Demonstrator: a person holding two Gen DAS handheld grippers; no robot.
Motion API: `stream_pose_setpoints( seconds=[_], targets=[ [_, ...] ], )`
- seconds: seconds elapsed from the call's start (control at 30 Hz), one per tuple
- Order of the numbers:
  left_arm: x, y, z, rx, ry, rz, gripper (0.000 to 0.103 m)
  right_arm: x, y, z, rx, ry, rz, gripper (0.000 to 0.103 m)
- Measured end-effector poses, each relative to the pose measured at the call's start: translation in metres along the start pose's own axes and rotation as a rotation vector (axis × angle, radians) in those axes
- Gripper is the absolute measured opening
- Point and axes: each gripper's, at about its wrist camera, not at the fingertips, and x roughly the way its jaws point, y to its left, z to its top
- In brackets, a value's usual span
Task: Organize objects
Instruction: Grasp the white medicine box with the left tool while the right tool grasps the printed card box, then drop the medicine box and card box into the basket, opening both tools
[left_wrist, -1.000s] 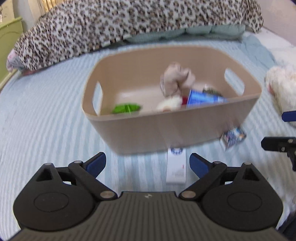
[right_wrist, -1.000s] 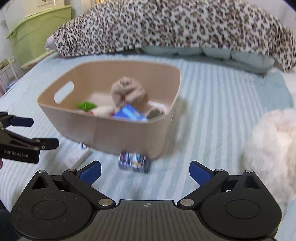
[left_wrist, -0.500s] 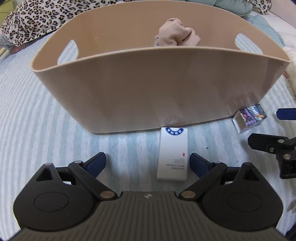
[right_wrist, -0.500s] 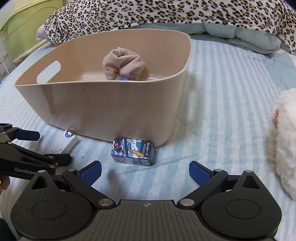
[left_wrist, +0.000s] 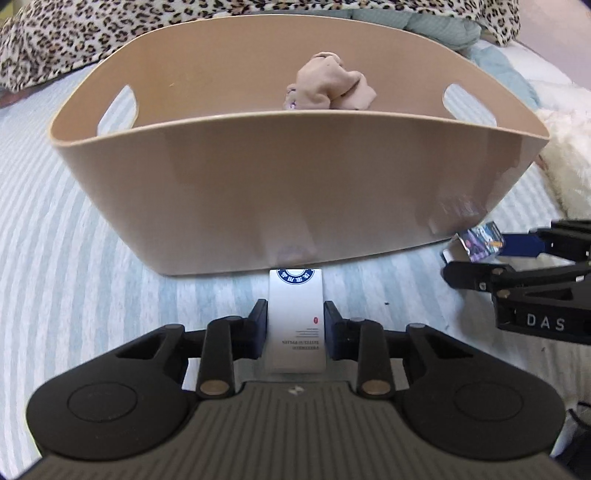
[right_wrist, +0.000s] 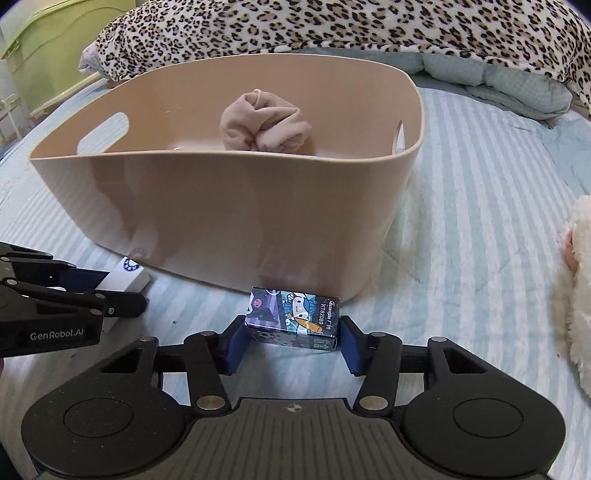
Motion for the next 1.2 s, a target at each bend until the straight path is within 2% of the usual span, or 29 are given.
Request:
stream_pose_setpoints(
  seconds=[0.17, 0.33, 0.5, 0.8, 1.0, 1.2],
  targets=[
    [-0.017, -0.003, -0.003, -0.008, -0.022, 0.013, 0.032, -0.016, 0.001, -0.004, 0.006, 0.002, 0.018, 0.048],
    [-0.049, -0.015, 0.000, 0.049, -0.068, 0.015, 0.032, -0.049, 0.002, -0.008, -0.009, -0.032, 0.033, 0.048],
    [-0.090, -0.021, 0.003, 0.107, -0.160, 0.040, 0.032, -0.087, -0.001, -0.003, -0.040, -0.101, 0.038, 0.048],
    [-0.132, -0.029, 0.043, 0.121, -0.337, 0.103, 0.033, -0.141, -0.002, 0.036, -0.057, -0.265, 0.027, 0.048],
    [-0.126, -0.025, 0.077, 0.126, -0.364, 0.127, 0.033, -0.150, -0.001, 0.070, -0.077, -0.347, -0.002, 0.048],
    [-0.086, -0.019, 0.105, 0.092, -0.323, 0.153, 0.033, -0.132, -0.001, 0.099, -0.070, -0.366, -0.026, 0.048]
  ],
)
